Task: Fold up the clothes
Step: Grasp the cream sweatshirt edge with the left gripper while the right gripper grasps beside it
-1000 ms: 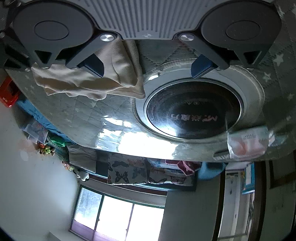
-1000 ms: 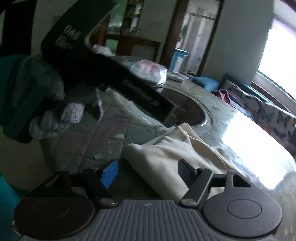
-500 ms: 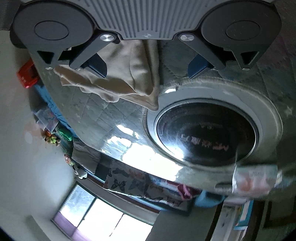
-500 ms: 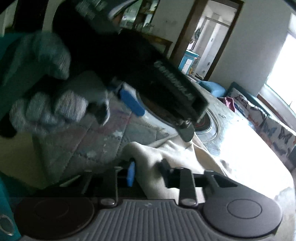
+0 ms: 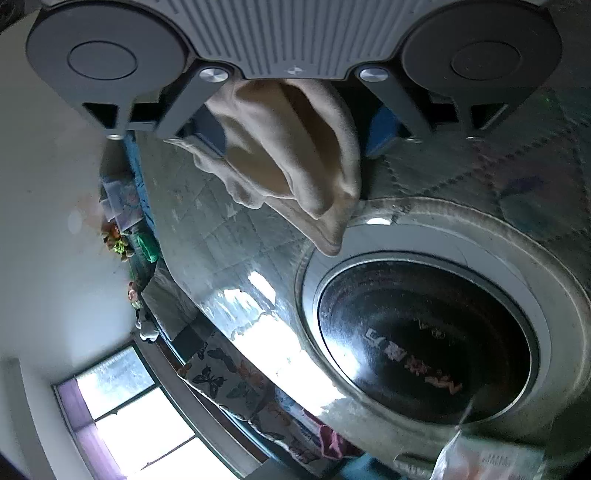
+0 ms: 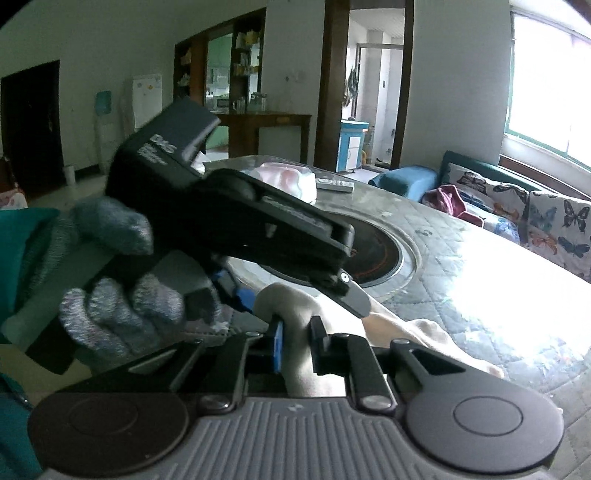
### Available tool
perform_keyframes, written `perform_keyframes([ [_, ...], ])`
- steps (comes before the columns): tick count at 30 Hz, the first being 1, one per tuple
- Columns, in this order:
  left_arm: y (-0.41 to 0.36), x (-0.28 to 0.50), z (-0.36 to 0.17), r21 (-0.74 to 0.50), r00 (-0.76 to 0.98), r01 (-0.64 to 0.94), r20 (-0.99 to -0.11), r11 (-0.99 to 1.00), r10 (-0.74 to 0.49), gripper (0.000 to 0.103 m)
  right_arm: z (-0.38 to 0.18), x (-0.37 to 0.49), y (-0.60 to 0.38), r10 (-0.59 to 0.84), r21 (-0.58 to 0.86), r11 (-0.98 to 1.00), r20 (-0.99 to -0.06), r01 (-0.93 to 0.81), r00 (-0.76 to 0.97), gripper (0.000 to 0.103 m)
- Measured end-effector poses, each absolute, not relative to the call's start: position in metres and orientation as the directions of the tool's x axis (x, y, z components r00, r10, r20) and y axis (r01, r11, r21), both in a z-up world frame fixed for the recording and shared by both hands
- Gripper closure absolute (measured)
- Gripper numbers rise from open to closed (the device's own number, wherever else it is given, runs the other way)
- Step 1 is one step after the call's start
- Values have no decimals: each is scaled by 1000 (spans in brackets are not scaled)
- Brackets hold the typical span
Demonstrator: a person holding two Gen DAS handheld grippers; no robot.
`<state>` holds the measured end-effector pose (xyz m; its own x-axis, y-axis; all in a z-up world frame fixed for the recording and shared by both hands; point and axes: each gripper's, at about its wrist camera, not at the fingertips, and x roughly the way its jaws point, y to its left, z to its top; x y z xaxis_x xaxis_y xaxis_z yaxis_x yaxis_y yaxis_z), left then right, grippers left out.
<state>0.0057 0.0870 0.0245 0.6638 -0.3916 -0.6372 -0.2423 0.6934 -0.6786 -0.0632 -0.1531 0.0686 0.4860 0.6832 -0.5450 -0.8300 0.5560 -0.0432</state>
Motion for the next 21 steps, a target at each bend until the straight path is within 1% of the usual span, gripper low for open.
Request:
perform_keyframes([
  [1,88,6,23,-691,666,-250,-631,678,-398,29,69,-64,-155,688,-40,551,-544,-834,481,90],
  [2,88,7,21,-703,666,-258,-626,663,-406,39,69,-65,-156,693,-36,546,-543,-837,475,90],
  [3,89,7,17,-715,663,-270,-624,645,-414,52,68,-65,-157,695,-32,542,-545,-840,469,90],
  [4,90,8,13,-724,660,-282,-623,629,-421,59,66,-64,-157,697,-28,538,-547,-842,464,90],
  [5,90,8,9,-726,658,-290,-624,623,-421,72,65,-63,-159,700,-16,538,-547,-842,458,89],
  [6,92,9,8,-723,657,-294,-628,625,-417,81,63,-62,-160,704,-4,539,-547,-842,453,86],
  [7,94,9,6,-720,658,-294,-630,629,-413,83,61,-61,-162,707,9,540,-547,-842,448,85],
  [10,97,9,6,-715,657,-285,-631,638,-414,84,59,-53,-175,711,55,561,-543,-826,447,84],
  [12,97,10,8,-707,656,-278,-634,650,-410,84,60,-48,-188,706,81,586,-540,-806,459,80],
  [14,96,11,9,-695,656,-269,-639,667,-402,84,62,-42,-204,678,72,630,-538,-774,501,79],
  [16,94,10,10,-683,658,-258,-642,683,-393,84,62,-34,-224,628,55,687,-546,-725,554,77],
  [20,92,8,12,-667,660,-240,-645,705,-386,84,56,-16,-263,498,35,809,-572,-587,652,65],
  [21,91,7,13,-665,660,-238,-646,708,-384,84,53,-9,-273,462,29,835,-579,-549,672,65],
])
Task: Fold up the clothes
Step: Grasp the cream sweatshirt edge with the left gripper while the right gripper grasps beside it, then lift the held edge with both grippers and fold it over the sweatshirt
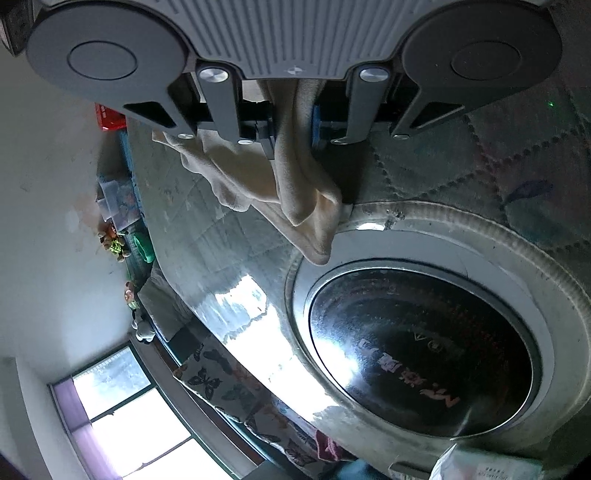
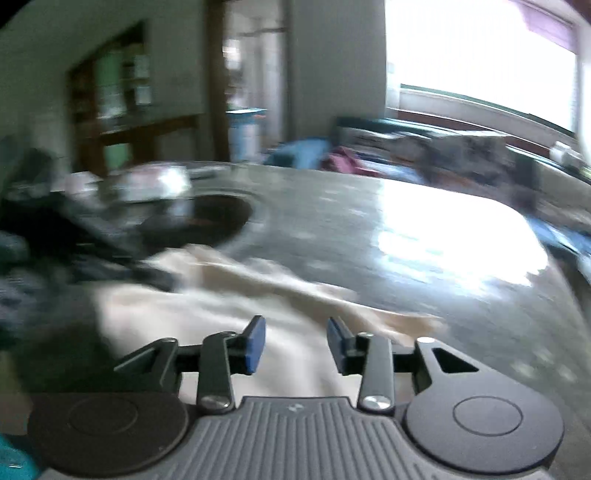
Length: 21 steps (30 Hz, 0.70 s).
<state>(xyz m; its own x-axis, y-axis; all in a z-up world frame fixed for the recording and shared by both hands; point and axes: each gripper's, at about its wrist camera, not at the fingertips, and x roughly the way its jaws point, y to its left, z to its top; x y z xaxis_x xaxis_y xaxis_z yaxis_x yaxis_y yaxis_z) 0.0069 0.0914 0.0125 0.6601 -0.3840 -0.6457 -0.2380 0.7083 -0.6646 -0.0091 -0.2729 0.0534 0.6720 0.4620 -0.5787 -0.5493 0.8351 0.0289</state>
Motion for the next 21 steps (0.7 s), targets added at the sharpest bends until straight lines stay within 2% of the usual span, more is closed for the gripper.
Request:
perform_keyframes([
  [3,89,7,14,-650,661,-233,-651,723,-373,84,41,12,-298,376,30,893,-599,-449,707,62],
  [7,88,6,15,-641,663,-226,-653,733,-366,84,24,29,-321,347,97,923,-627,-372,697,57],
  [12,82,6,17,-615,668,-211,-658,760,-348,84,17,31,-335,407,221,911,-623,-348,668,58],
  [13,80,7,18,-607,666,-208,-662,767,-343,84,16,31,-335,412,226,909,-621,-352,667,60],
  [15,76,9,20,-588,668,-200,-667,784,-330,84,19,28,-333,428,240,901,-618,-360,659,74],
  [18,70,12,26,-570,670,-183,-669,801,-323,86,22,26,-329,438,250,897,-608,-364,663,89],
  [21,65,17,36,-557,682,-146,-656,817,-325,87,29,22,-334,452,271,892,-583,-362,675,92],
])
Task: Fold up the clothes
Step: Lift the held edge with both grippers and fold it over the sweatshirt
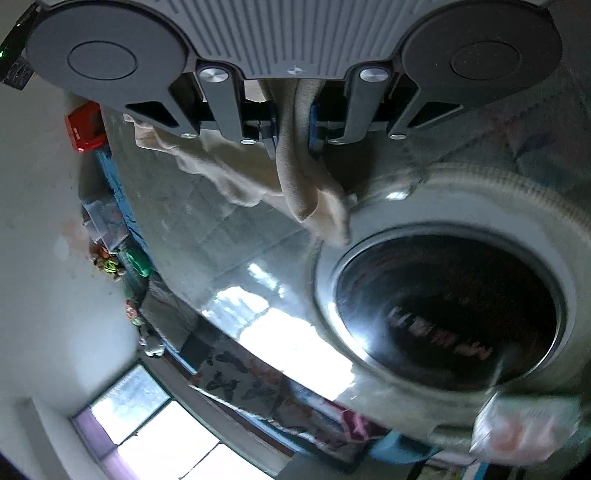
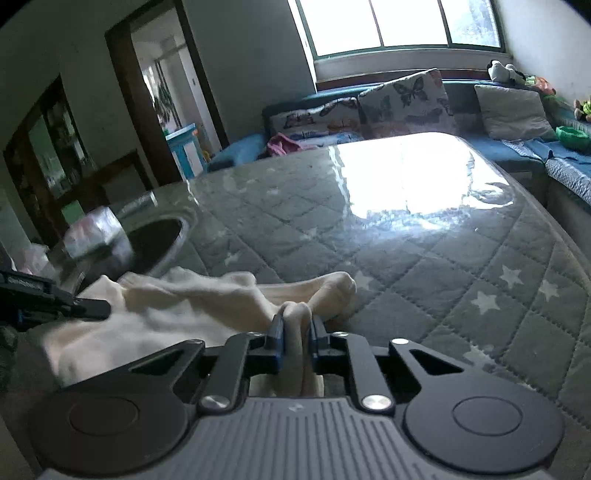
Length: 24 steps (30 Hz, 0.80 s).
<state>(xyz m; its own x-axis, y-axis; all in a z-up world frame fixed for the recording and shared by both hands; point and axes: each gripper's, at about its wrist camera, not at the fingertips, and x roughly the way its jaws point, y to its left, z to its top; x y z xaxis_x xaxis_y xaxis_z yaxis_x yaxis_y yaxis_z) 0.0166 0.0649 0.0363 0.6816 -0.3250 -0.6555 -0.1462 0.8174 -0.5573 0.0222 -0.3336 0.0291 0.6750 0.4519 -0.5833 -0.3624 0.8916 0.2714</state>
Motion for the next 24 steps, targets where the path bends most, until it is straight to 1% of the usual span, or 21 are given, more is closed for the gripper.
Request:
perform_keyframes([
  [6,40,31,60,-539,696,-50,-623,841,-357,88,53,11,-347,439,247,898,-526,-363,729,94],
  [14,-18,69,75,-534,685,75,-586,842,-433,88,86,17,-384,311,137,950,-482,-280,819,94],
  [19,-57,96,79,-547,670,129,-567,827,-479,88,98,28,-407,222,75,974,-474,-213,852,94],
  [24,-92,118,75,-532,642,174,-577,829,-505,88,100,44,-430,139,31,989,-489,-142,861,94],
])
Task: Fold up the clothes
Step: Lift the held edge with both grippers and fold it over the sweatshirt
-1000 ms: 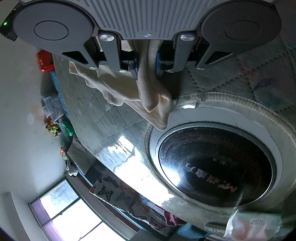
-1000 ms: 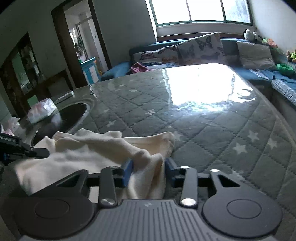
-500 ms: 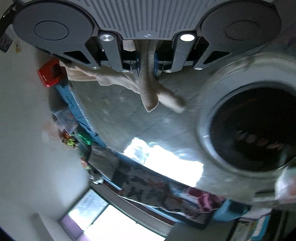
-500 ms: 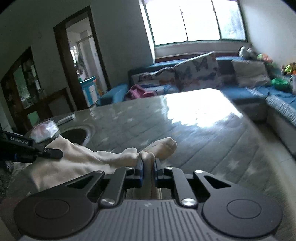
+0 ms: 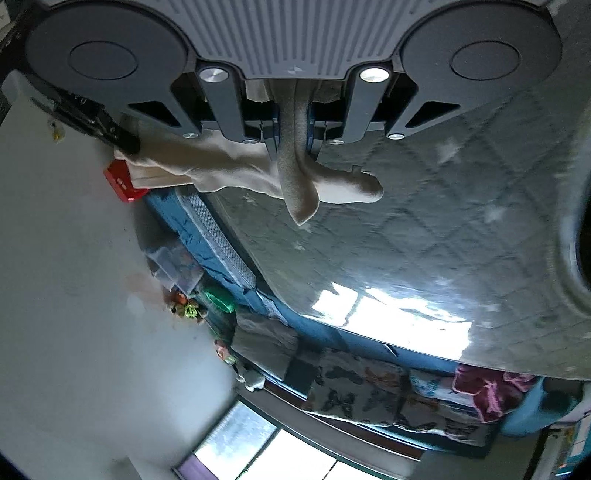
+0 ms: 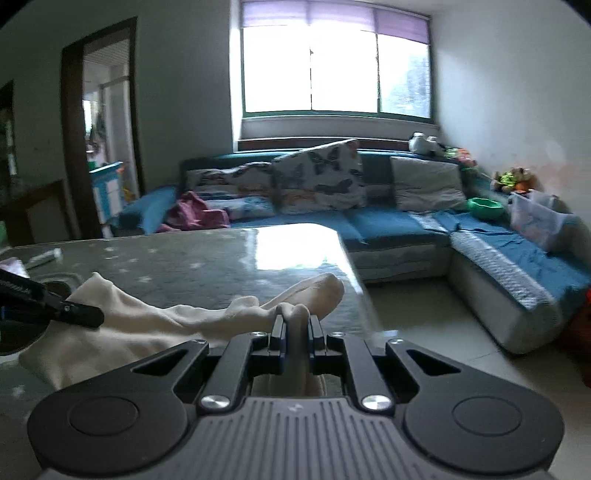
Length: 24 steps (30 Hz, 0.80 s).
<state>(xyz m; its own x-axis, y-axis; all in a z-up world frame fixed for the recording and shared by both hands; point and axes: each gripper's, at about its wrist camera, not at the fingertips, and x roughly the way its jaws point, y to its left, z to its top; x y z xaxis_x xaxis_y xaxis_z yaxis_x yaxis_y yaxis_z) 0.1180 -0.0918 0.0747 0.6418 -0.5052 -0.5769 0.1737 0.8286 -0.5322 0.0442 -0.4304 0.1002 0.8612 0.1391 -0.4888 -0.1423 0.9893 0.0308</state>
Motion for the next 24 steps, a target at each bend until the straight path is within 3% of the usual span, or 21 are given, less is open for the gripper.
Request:
perform_keyframes([
  [14,-131,144,38,-438,555,190,-690,879,-464,87,48,75,-467,23,11,1000,-601,-21,799,93],
  [19,-130,142,36,-406,559,180,-707,896,-433,79,36,81,-474,-3,8,1000,-633,11,774,90],
  [21,-129,142,37,-395,564,179,-710,901,-423,67,35,81,-476,-11,8,1000,-635,21,773,90],
  [24,-124,142,42,-381,588,171,-700,909,-405,64,41,79,-474,-16,4,1000,-613,23,790,88],
])
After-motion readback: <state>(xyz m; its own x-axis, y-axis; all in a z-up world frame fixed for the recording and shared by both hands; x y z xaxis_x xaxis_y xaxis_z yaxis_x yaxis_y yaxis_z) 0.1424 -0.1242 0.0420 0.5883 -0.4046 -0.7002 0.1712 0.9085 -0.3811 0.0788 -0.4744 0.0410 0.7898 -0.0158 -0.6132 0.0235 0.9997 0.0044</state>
